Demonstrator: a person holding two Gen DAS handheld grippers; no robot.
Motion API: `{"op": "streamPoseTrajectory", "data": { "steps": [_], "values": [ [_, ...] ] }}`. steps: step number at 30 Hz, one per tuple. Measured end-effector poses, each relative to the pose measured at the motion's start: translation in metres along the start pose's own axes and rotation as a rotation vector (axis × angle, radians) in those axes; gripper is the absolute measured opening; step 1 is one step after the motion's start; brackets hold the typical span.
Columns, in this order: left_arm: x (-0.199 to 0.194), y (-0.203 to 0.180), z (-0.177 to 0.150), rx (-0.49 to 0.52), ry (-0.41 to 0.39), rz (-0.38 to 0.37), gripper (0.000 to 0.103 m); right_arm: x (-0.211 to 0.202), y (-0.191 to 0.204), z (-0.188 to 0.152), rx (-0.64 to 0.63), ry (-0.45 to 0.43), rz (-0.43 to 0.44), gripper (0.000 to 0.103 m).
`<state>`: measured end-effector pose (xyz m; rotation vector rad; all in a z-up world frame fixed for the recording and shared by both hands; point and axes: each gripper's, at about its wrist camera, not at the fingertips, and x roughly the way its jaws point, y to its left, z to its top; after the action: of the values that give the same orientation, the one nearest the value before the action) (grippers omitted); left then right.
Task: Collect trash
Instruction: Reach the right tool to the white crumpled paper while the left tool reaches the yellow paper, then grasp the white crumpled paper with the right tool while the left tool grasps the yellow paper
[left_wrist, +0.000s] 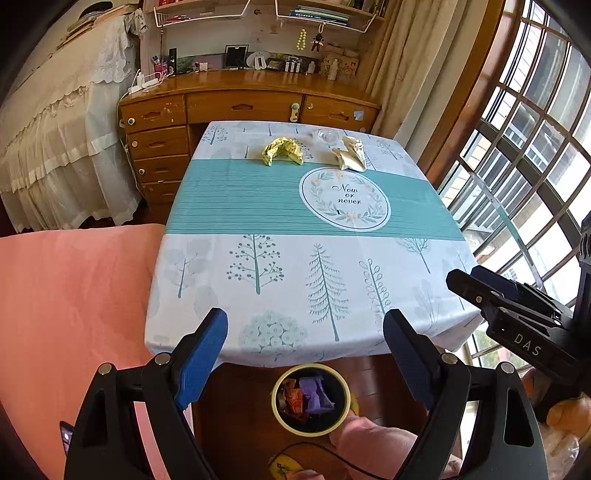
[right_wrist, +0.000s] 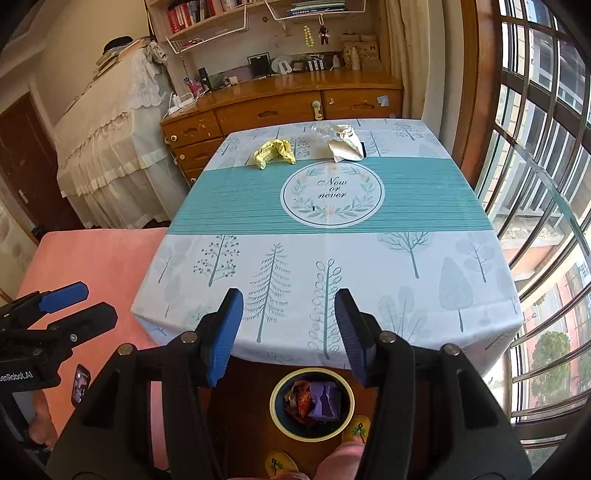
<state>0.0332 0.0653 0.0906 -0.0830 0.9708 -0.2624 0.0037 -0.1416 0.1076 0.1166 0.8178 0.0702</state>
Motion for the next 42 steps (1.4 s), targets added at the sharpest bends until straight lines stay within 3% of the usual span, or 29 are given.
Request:
{"op": "streamPoseTrajectory", "data": {
  "steps": [6,12,18,23,33,42],
  "values": [
    [0.051,-0.012,0.058,-0.002,0.011,0.04,0.088,0.05,-0.023,0.049,-0.027,-0.003,0.025,0.051],
    [0.116,-0.022,0.139,-0.062,0.033,0.088,0.088,0.122,-0.058,0.126,-0.06,0.017,0.071,0.053],
    [0.198,-0.024,0.214,-0.123,0.081,0.136,0.088,0.203,-0.107,0.206,-0.094,0.037,0.105,0.053],
    [0.267,-0.019,0.267,-0.134,0.12,0.183,0.09,0.282,-0.143,0.251,-0.121,0.057,0.109,0.053],
    [0.369,0.015,0.337,-0.141,0.187,0.246,0.093,0.406,-0.156,0.278,-0.195,0.119,0.107,0.053],
    [0.439,0.034,0.366,-0.103,0.278,0.256,0.098,0.433,-0.145,0.278,-0.255,0.104,0.111,0.053]
  ]
}}
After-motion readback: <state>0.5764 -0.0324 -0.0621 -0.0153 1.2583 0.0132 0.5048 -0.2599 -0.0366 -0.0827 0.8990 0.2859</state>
